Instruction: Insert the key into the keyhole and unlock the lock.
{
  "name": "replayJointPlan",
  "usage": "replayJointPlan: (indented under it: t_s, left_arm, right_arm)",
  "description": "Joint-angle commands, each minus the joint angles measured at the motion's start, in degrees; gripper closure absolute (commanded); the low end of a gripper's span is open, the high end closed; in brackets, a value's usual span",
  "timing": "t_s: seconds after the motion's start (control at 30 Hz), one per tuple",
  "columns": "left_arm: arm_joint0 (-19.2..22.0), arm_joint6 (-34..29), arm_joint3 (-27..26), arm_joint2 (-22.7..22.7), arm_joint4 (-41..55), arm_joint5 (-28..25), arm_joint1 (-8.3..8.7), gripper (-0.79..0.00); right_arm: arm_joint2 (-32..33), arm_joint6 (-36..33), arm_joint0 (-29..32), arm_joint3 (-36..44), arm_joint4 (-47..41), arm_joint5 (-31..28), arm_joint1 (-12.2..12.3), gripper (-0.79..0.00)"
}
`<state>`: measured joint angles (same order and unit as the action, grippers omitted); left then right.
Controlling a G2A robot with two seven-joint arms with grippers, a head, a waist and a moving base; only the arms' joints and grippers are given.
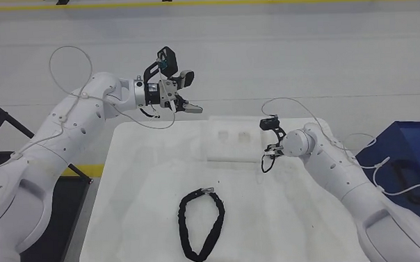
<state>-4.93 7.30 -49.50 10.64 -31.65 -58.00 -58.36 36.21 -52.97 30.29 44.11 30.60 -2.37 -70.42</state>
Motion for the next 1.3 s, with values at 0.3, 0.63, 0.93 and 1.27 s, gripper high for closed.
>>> replayJointPlan:
  t_s: [0.3, 0.63, 0.93, 1.27]
  left_arm:
    - [0.0, 0.0, 0.0, 0.0, 0.0, 0.0, 0.0, -0.785]
    - [0.0, 0.0, 0.0, 0.0, 0.0, 0.0, 0.0, -0.785]
    - [0.0, 0.0, 0.0, 0.0, 0.0, 0.0, 0.0, -0.785]
    - [0.0, 0.0, 0.0, 0.0, 0.0, 0.0, 0.0, -0.785]
  right_arm:
    - [1.8, -4.0, -2.1, 1.1, 1.1, 2.2, -0.2, 0.0]
    - [6.7, -9.8, -1.1, 12.1, 1.0, 3.7, 1.9, 0.0]
    - [15.0, -14.8, 3.1, 25.2, -2.9, 2.2, 5.0, 0.0]
    - [23.6, -19.7, 7.6, 38.5, -7.9, 2.0, 7.5, 0.0]
